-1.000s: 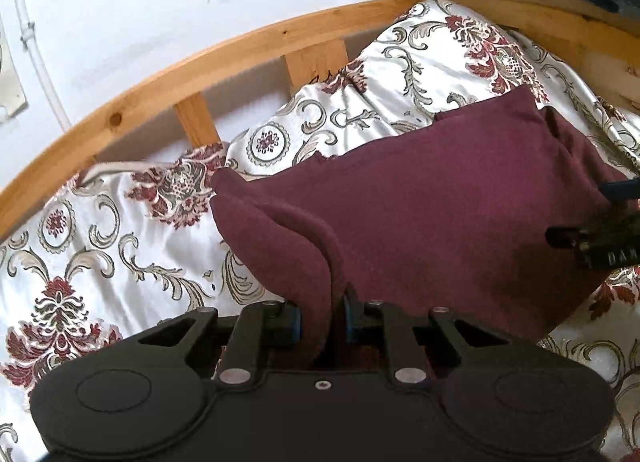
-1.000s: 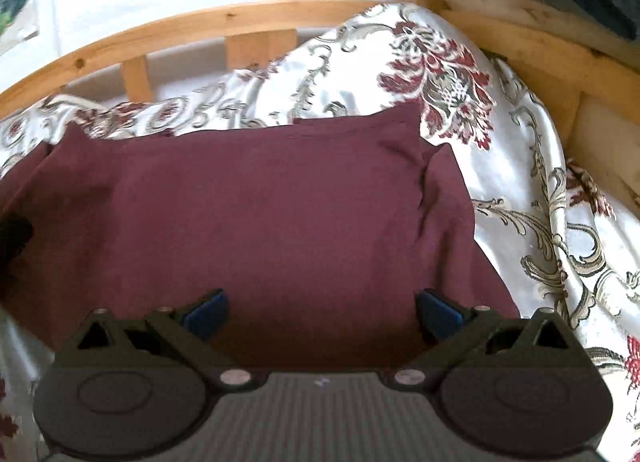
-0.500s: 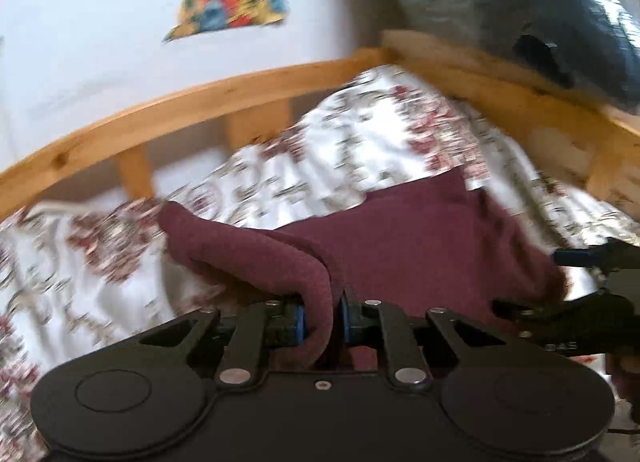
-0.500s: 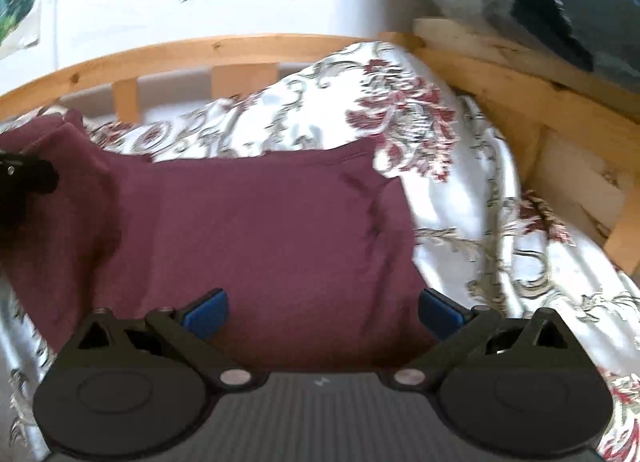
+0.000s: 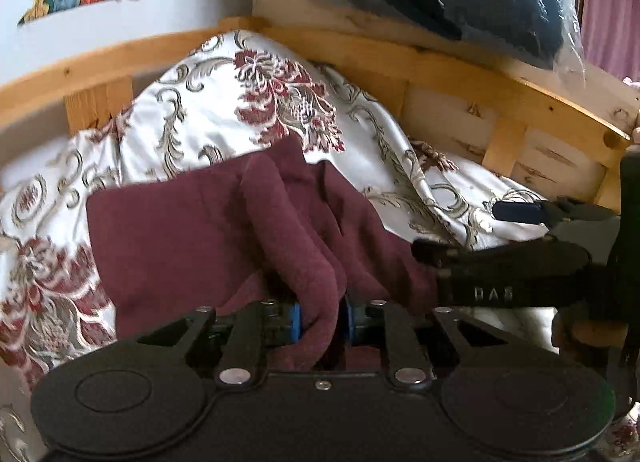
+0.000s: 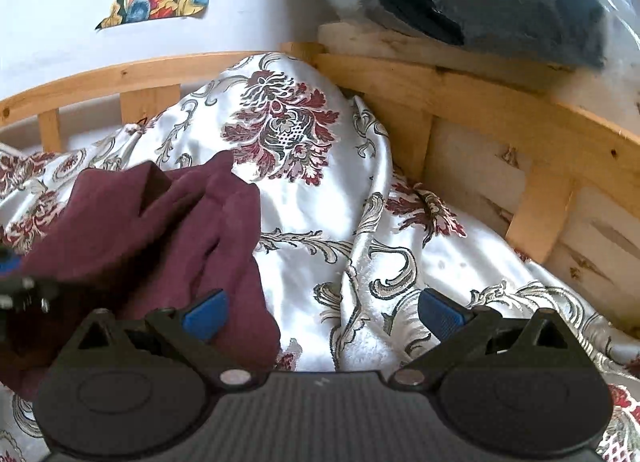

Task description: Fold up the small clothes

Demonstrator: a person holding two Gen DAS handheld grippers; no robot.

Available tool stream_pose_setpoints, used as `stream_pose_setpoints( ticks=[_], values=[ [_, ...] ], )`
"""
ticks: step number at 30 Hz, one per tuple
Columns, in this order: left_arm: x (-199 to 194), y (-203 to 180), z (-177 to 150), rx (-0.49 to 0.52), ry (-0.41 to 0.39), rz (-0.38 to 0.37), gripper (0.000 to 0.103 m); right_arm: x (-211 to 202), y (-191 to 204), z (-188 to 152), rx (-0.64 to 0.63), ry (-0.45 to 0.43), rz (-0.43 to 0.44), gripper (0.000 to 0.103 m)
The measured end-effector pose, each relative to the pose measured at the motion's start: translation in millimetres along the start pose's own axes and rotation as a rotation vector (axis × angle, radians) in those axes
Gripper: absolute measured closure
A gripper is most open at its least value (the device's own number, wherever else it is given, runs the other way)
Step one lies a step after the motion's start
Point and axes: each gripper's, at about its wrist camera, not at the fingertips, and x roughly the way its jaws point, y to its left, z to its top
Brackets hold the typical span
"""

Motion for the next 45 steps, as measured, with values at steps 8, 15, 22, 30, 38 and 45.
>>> stream_pose_setpoints(
  ticks=[8,15,22,30,38,45],
  values=[
    [-55,20,3,-0.120,-0.113,-0.151,0.021,0,11,10,-0.032,-0.032,0.040,0.000],
    [-113,48,-8,-0.124,-0.164,0.049,0.003,-16,32,19,-0.018,-0.103,0.147,0.000],
    [-161,104,-24,-0.269,-0.120,0.229,0.001,-34,89,48,-0.059,-0.142,0.288,0.000],
    [-194,152,-58,-0.352,-0.051,0.487,0.001,-41,164,68,-0.059,-0.075,0.462,0.000],
    [-162,133,-83,-0.298,-0.061,0.344,0.001,-26,132,41,-0.075,-0.044,0.393,0.000],
    [-108,73,-83,-0.090,-0.103,0.172,0.001,20,66,33,0.069,0.008,0.441,0.011]
  ],
)
